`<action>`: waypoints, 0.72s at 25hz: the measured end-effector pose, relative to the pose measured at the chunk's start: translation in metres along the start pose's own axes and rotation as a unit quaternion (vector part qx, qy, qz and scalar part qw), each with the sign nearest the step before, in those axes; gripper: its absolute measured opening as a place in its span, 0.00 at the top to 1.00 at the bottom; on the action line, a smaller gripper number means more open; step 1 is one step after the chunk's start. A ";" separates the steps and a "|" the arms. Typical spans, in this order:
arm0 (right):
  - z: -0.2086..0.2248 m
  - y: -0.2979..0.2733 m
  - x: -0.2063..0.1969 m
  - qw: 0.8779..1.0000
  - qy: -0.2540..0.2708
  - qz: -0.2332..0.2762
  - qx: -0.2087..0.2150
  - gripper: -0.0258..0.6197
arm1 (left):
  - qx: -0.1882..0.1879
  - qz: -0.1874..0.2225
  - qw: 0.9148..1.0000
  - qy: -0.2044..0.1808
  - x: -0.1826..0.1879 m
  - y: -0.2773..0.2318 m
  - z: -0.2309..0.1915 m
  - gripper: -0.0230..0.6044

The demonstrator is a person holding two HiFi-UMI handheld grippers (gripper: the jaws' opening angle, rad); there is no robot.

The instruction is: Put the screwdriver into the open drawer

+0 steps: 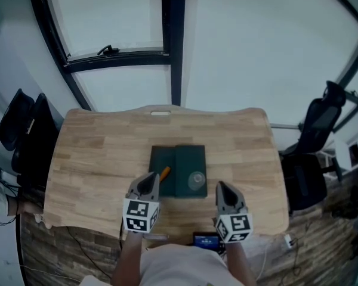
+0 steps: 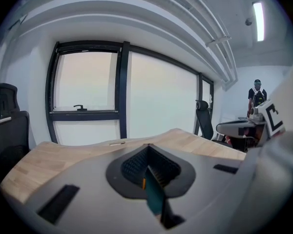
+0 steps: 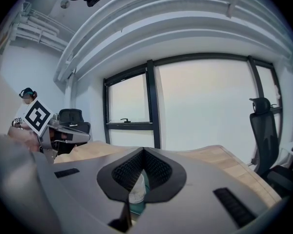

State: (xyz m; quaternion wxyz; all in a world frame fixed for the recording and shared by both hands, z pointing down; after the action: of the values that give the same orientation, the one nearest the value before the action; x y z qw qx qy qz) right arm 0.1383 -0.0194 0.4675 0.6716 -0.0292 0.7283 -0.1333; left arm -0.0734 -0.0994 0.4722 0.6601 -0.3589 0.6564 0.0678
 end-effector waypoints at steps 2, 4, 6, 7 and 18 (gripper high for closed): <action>-0.002 0.002 -0.003 1.000 -0.001 -0.001 0.000 0.96 | -0.001 0.000 1.000 0.002 0.000 0.004 0.000 0.96; -0.003 0.003 -0.003 1.000 0.000 -0.001 0.000 0.96 | -0.002 0.000 1.000 0.004 -0.001 0.007 -0.001 0.96; -0.004 0.005 -0.003 1.000 0.000 -0.002 -0.002 0.96 | -0.004 0.000 1.000 0.008 -0.002 0.009 -0.002 0.96; -0.005 0.005 -0.004 1.000 0.001 -0.002 -0.002 0.96 | -0.006 0.001 1.000 0.012 -0.003 0.009 -0.002 0.96; -0.003 0.005 -0.008 1.000 0.001 -0.007 -0.003 0.97 | -0.011 0.000 1.000 0.024 -0.002 0.009 -0.004 0.96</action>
State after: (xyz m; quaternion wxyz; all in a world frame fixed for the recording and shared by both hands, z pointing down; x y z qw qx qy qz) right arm 0.1369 -0.0126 0.4740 0.6699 -0.0361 0.7291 -0.1354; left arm -0.0824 -0.0944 0.4715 0.6402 -0.3671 0.6715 0.0664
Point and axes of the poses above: the fingertips, and each gripper's own axes: y backward along the fingers, z to its right, x out of its top, the point moved 1 cm from there along y, backward along the fingers, and after that the axes turned 7 degrees about y, right-handed, at the moved point
